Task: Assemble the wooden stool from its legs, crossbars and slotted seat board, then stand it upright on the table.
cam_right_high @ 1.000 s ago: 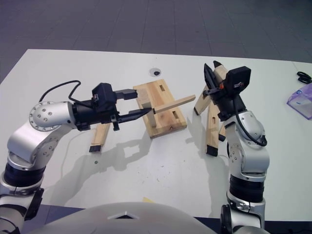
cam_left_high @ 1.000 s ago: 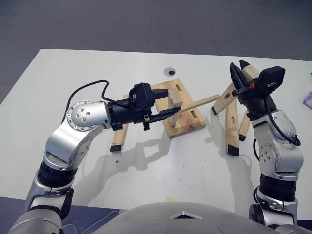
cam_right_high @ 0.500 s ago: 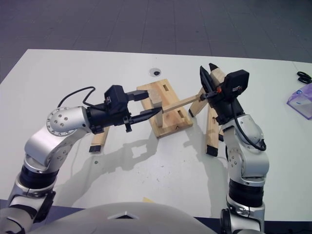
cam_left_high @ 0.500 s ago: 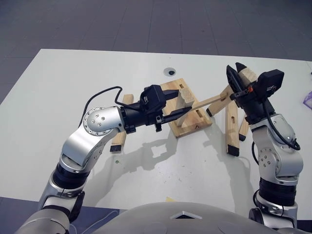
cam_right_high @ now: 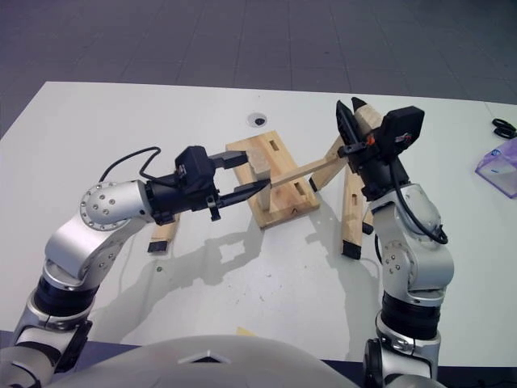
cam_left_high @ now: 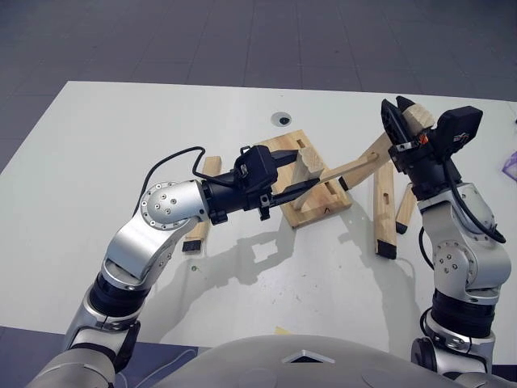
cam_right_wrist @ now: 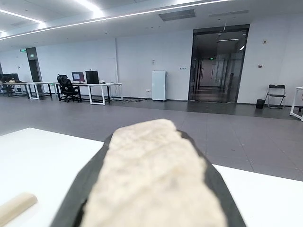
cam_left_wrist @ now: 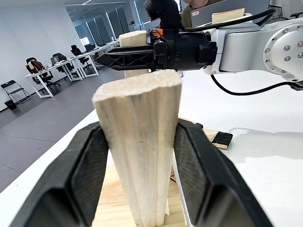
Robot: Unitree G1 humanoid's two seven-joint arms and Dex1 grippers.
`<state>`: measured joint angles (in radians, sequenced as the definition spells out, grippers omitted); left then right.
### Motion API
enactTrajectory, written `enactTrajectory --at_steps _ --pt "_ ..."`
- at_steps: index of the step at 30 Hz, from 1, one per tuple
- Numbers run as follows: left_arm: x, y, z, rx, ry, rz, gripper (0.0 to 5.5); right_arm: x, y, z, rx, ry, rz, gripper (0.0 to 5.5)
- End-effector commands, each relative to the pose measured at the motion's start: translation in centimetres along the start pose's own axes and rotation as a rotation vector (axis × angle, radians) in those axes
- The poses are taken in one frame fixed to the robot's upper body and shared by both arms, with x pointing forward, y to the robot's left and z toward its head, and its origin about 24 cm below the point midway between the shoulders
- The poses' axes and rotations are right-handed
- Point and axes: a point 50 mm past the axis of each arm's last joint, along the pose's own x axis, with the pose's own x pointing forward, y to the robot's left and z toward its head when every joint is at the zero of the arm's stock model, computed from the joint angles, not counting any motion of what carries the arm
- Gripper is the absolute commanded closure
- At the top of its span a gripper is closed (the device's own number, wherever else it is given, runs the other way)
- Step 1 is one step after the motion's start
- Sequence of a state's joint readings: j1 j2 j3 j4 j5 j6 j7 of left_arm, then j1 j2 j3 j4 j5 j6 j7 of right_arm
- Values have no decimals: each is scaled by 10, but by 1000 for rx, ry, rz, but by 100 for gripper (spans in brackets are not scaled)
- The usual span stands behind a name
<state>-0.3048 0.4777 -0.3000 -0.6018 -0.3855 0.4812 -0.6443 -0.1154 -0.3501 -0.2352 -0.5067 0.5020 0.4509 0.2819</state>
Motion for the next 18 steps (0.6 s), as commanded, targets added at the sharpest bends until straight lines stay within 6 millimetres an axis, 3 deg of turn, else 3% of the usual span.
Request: enactTrajectory --at_steps 1,18 --pt "1 -6 -17 -34 89 -18 347 -1 5 6 6 -9 68 442" --pt "3 -9 -22 -12 114 -6 347 5 14 5 94 42 165 443"
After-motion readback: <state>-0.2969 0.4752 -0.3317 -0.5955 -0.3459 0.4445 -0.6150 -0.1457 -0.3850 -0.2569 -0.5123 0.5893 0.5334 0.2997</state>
